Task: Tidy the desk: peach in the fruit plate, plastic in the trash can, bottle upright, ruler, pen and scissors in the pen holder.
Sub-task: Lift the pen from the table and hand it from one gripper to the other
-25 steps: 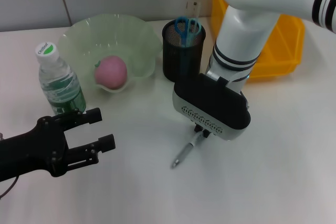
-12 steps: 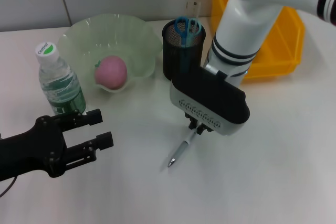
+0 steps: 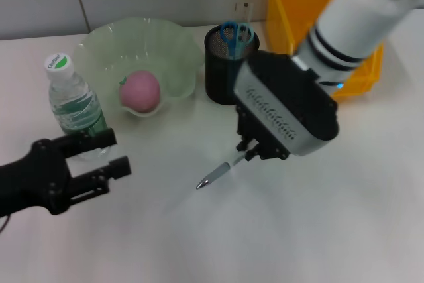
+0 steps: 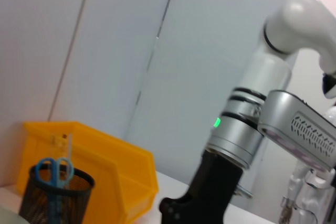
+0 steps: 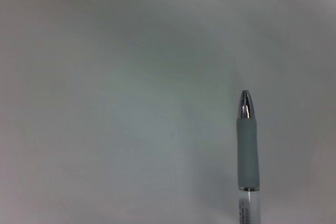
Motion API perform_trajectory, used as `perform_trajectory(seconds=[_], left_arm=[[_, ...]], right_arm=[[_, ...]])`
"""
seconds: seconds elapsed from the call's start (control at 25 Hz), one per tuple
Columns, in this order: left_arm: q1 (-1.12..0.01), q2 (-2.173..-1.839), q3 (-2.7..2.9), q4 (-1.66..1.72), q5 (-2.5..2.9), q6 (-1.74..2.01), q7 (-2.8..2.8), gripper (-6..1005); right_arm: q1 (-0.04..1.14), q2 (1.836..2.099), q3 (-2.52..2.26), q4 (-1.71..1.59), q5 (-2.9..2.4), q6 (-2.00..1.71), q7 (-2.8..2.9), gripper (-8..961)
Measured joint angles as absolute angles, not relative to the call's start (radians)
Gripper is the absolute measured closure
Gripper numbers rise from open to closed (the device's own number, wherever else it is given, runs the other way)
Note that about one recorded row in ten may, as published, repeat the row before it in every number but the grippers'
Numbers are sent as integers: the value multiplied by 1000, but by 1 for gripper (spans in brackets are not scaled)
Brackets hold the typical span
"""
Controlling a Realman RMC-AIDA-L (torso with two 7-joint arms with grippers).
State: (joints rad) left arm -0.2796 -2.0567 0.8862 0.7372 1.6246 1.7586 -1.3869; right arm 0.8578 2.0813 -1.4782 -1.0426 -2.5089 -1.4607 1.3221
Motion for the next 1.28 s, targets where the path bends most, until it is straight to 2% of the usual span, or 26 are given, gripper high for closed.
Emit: perform_trajectory(seconds=[0.08, 0.12, 0.24, 0.4, 0.64, 0.68, 0.72, 0.92, 1.0, 1.2, 1.28], left_arm=[[-279, -2054, 863, 739, 1625, 1769, -1397, 356], [-279, -2052, 850, 741, 1625, 1775, -1402, 336], [-277, -2049, 820, 751, 1624, 1794, -1403, 276], [-272, -2061, 782, 786, 1624, 1835, -1383, 176], [-281, -2067, 770, 770, 1533, 1851, -1392, 183], [-281, -2068, 771, 764, 1520, 1851, -1392, 182], [-282, -2069, 775, 752, 1500, 1848, -1388, 182], [-298, -2070, 807, 737, 1499, 1833, -1376, 181], [-301, -2070, 834, 730, 1504, 1816, -1357, 181], [-300, -2066, 868, 701, 1505, 1795, -1292, 182], [-304, -2066, 874, 664, 1505, 1793, -1247, 184]], right_arm=[[834, 2082, -1469, -1065, -2507, -1462, 1343, 830], [787, 2083, -1447, -1107, -2491, -1464, 1381, 830], [745, 2083, -1421, -1136, -2457, -1466, 1406, 830], [672, 2082, -1393, -1161, -2380, -1453, 1455, 829], [606, 2080, -1311, -1134, -2272, -1441, 1501, 829], [598, 2077, -1295, -1123, -2243, -1441, 1500, 829], [579, 2063, -1271, -1100, -2169, -1445, 1493, 829], [513, 2047, -1234, -1049, -2025, -1445, 1426, 829], [505, 2048, -1233, -1040, -2013, -1446, 1420, 829], [454, 2077, -1206, -1013, -1968, -1448, 1403, 829], [444, 2080, -1205, -992, -1919, -1450, 1404, 830]])
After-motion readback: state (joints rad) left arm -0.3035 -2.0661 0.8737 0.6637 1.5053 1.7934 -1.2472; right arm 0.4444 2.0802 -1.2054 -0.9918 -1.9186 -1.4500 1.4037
